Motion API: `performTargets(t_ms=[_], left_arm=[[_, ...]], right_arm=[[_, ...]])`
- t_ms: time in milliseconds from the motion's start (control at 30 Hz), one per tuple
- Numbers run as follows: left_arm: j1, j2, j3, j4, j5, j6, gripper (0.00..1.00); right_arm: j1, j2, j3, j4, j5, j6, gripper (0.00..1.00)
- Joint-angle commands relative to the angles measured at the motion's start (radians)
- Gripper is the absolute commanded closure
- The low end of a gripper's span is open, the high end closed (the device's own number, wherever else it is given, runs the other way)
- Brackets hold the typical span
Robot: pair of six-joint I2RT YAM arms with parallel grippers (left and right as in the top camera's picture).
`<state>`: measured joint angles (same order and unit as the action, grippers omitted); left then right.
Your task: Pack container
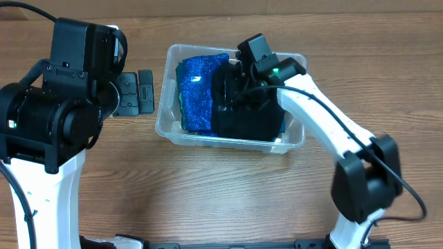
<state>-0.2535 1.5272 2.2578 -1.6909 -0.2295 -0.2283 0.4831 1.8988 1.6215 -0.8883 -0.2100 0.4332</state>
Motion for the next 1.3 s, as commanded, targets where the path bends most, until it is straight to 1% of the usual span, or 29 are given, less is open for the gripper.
performTargets(t_ms=[0,33,133,267,367,533,567,633,700,800,867,933,1033,1100,1267], left_arm=[[0.005,-0.003,0.002,0.002,-0.013,0.016,0.00],[0.005,-0.003,0.002,0.002,-0.013,0.016,0.00],[0.005,-0.003,0.002,0.002,-0.013,0.016,0.00],[0.005,-0.003,0.002,0.002,-0.013,0.016,0.00],[0.005,-0.003,0.002,0.002,-0.013,0.016,0.00],[0.005,-0.003,0.002,0.002,-0.013,0.016,0.00],[0.005,-0.003,0.002,0.002,-0.013,0.016,0.00],[0.005,-0.003,0.002,0.002,-0.013,0.016,0.00],[0.005,-0.003,0.002,0.002,-0.013,0.016,0.00],[0.005,-0.003,0.002,0.002,-0.013,0.016,0.00],[0.005,-0.003,0.002,0.002,-0.013,0.016,0.00],[0.005,-0.002,0.002,0.002,-0.013,0.016,0.00],[0.005,-0.002,0.002,0.002,-0.013,0.016,0.00],[0.005,-0.002,0.002,0.002,-0.013,0.016,0.00],[0.005,-0.002,0.002,0.002,-0.013,0.016,0.00]], right_arm=[[0.016,-0.255,0.013,-0.066,0.011,-0.080,0.02],[0.022,-0.324,0.013,-0.088,0.011,-0.103,0.00],[0.027,-0.503,0.013,-0.155,0.014,-0.105,0.00],[0.027,-0.638,0.013,-0.260,0.035,-0.122,0.00],[0.005,-0.725,0.013,-0.272,0.129,-0.124,0.00],[-0.013,-0.916,0.012,-0.300,0.397,-0.125,0.00],[-0.013,-0.961,0.011,-0.307,0.441,-0.156,0.00],[-0.033,-1.022,-0.014,-0.291,0.444,-0.270,0.00],[-0.076,-1.083,-0.069,-0.275,0.440,-0.310,0.00],[-0.208,-1.212,-0.265,-0.185,0.417,-0.310,0.00],[-0.296,-1.312,-0.446,-0.081,0.380,-0.309,0.00],[-0.351,-1.422,-0.638,0.010,0.352,-0.304,0.00],[-0.367,-1.591,-0.897,0.084,0.331,-0.303,0.00],[-0.367,-1.716,-1.068,0.103,0.320,-0.303,0.00],[-0.367,-1.869,-1.268,0.146,0.320,-0.303,0.00]])
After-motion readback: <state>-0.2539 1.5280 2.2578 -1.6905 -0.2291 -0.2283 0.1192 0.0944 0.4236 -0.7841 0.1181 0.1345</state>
